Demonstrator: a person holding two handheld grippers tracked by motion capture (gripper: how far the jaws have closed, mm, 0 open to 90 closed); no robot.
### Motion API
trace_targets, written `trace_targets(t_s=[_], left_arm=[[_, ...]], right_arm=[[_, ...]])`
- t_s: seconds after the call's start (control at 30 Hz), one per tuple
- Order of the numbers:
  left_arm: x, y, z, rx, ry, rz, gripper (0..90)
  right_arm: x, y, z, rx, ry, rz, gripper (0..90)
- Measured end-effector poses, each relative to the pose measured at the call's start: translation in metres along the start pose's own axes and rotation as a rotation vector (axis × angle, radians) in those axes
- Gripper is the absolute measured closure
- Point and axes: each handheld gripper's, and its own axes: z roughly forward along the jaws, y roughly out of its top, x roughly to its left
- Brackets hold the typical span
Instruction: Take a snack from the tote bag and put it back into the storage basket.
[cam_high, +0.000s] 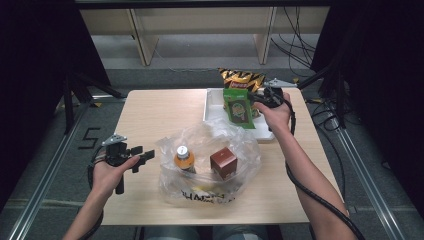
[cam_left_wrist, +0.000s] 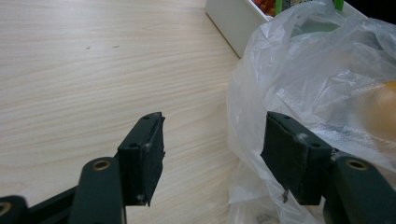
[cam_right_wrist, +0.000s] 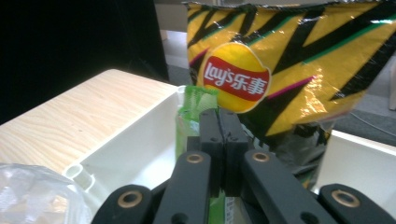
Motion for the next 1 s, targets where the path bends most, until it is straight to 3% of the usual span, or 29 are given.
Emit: trace_targets(t_s=[0.2, 0.23, 0.33, 0.4, 0.47, 0.5, 0.53, 0.6, 0.77, 0.83, 1.0], left_arm=[[0.000, 0.000, 0.001, -0.002, -0.004, -0.002, 37.9], [0.000, 0.000, 0.001, -0.001, -0.003, -0.002, 37.9], [0.000, 0.000, 0.001, -0.001, -0.003, -0.003, 37.9], [0.000, 0.000, 0.001, 0.000, -0.003, -0.002, 37.9], [0.000, -0.001, 0.001, -0.002, -0.002, -0.001, 37.9], [0.000, -0.001, 0.001, 0.001, -0.004, -0.002, 37.9], [0.000, -0.001, 0.002, 0.001, -0.005, -0.002, 37.9], [0.000, -0.001, 0.002, 0.002, -0.006, -0.002, 37.9], [0.000, -0.001, 0.002, 0.003, -0.003, -0.001, 37.9], [0.000, -0.001, 0.002, 0.004, -0.003, -0.001, 37.8], [-0.001, -0.001, 0.002, 0.005, -0.005, 0.000, 37.9]], right_arm=[[-0.003, -0.006, 0.000, 0.002, -0.032, -0.007, 90.0], [-0.002, -0.006, 0.000, 0.008, -0.029, 0.014, 90.0], [-0.005, -0.010, 0.001, 0.023, -0.054, -0.033, 89.8], [-0.005, -0.011, 0.001, 0.021, -0.056, -0.036, 89.6], [-0.004, -0.012, 0.000, 0.053, -0.080, -0.018, 89.7], [-0.007, -0.014, 0.002, 0.029, -0.098, -0.054, 89.7], [-0.007, -0.014, 0.002, 0.045, -0.085, -0.057, 89.7], [-0.007, -0.015, 0.001, 0.066, -0.103, -0.050, 89.6], [-0.010, -0.018, 0.002, 0.061, -0.132, -0.057, 89.5], [-0.010, -0.018, 0.002, 0.085, -0.131, -0.054, 89.0], [-0.014, -0.019, 0.003, 0.094, -0.147, -0.084, 86.9]])
